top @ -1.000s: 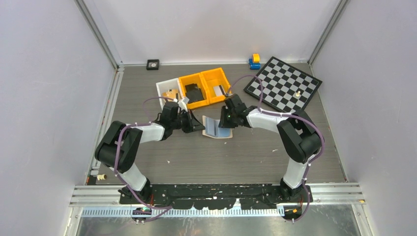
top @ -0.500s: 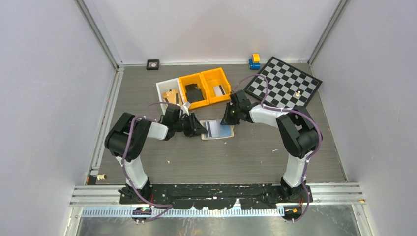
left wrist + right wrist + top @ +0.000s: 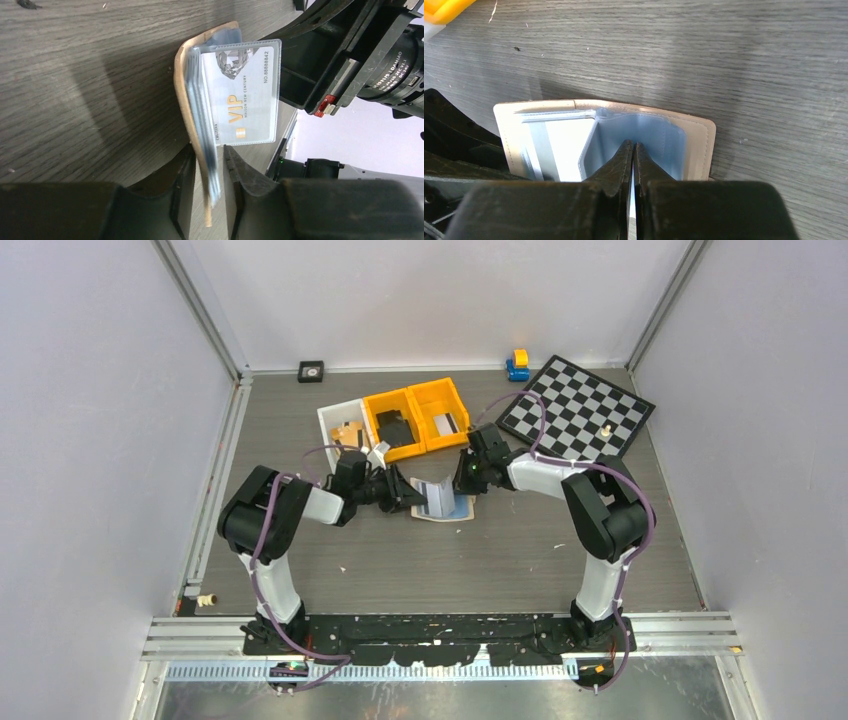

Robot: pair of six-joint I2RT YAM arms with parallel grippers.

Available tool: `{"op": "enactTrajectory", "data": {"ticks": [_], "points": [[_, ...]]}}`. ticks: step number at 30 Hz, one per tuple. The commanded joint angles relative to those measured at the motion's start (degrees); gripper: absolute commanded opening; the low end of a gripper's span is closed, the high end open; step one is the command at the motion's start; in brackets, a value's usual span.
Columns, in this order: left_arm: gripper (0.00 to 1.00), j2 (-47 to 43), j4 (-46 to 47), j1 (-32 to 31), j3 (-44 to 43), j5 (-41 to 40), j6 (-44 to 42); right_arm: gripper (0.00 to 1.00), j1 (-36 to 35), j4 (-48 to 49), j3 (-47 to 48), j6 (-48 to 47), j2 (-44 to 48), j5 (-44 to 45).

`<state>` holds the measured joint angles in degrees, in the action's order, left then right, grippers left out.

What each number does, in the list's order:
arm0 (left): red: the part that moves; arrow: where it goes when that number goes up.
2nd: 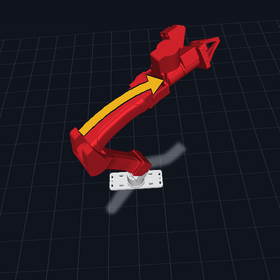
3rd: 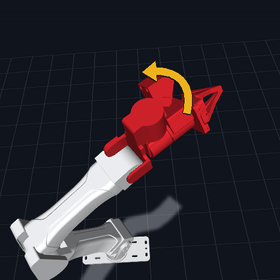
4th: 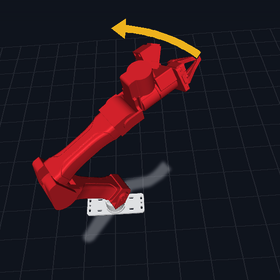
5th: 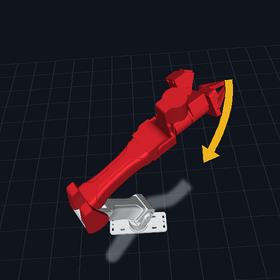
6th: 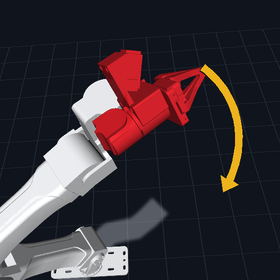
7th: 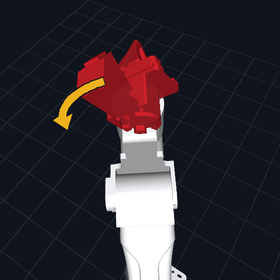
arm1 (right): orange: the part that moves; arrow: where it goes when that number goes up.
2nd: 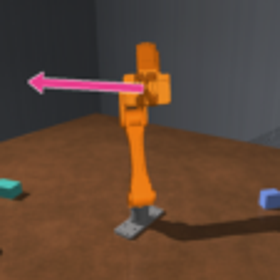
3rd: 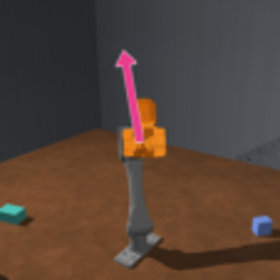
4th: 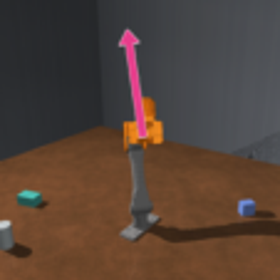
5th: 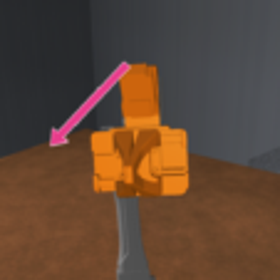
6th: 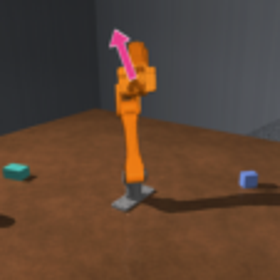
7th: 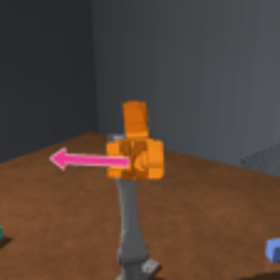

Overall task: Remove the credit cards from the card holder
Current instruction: Pick up the card holder from the center of the board.

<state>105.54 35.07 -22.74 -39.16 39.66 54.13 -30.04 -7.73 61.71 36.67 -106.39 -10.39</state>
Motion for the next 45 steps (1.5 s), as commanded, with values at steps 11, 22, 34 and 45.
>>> {"op": "enactTrajectory", "data": {"ticks": [11,22,34,45], "points": [[0.0,-2.37,-4.94,0.49,-1.37,-2.68,-3.44,0.11,-0.59,-0.87,-3.77,0.03,8.3,-0.4],[0.0,-3.4,-5.36,0.68,-0.84,-2.86,-3.64,0.21,-0.63,7.42,-7.01,2.88,10.2,-9.82],[0.0,-3.31,-5.1,0.68,-0.81,-2.64,-3.48,0.29,-4.03,3.41,-2.18,-0.85,4.68,-9.87],[0.0,-3.51,-4.48,0.68,-0.57,-2.25,-2.98,0.36,-4.32,-1.25,0.2,-1.54,2.02,-4.32]]}}
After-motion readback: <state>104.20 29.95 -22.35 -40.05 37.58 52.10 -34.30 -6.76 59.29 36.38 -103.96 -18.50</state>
